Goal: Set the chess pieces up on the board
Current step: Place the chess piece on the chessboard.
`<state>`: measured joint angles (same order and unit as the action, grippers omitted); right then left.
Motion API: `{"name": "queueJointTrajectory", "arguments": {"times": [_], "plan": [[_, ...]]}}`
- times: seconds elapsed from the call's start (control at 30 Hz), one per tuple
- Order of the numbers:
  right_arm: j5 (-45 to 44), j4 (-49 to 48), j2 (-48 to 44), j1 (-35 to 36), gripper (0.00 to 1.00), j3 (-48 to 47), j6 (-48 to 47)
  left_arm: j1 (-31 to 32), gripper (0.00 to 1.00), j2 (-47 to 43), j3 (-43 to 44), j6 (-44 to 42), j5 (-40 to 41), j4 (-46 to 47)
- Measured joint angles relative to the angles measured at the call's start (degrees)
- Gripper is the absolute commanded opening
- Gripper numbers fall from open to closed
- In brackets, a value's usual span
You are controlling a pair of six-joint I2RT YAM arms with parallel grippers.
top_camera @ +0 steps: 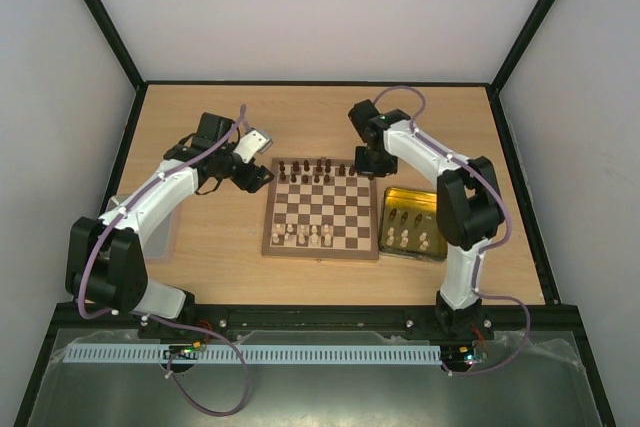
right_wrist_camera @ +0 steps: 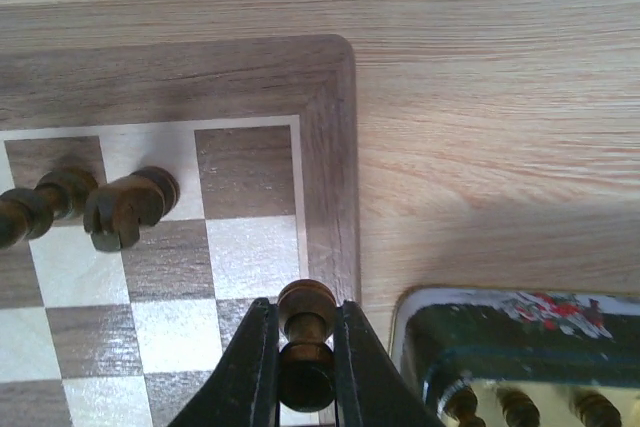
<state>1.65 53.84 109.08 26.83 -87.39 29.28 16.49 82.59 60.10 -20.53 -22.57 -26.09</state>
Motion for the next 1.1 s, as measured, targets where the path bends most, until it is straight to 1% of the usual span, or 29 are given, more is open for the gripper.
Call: {"name": "queueJointTrajectory", "arguments": {"times": [0.2,0.53,1.1], "plan": [[0.57,0.55,4.68,0.2,0.02,-3.8,-0.39,0.0,0.76,0.0,0.0,-0.04,-0.2,0.0],[0.72,1.11,7.21,0.2,0.02,-7.89,-0.42,0.0,0.76,0.0,0.0,-0.04,-0.42,0.0],[0.72,1.38,11.67,0.2,0.02,-11.87,-0.66,0.0,0.76,0.0,0.0,-0.04,-0.55,0.0]]}}
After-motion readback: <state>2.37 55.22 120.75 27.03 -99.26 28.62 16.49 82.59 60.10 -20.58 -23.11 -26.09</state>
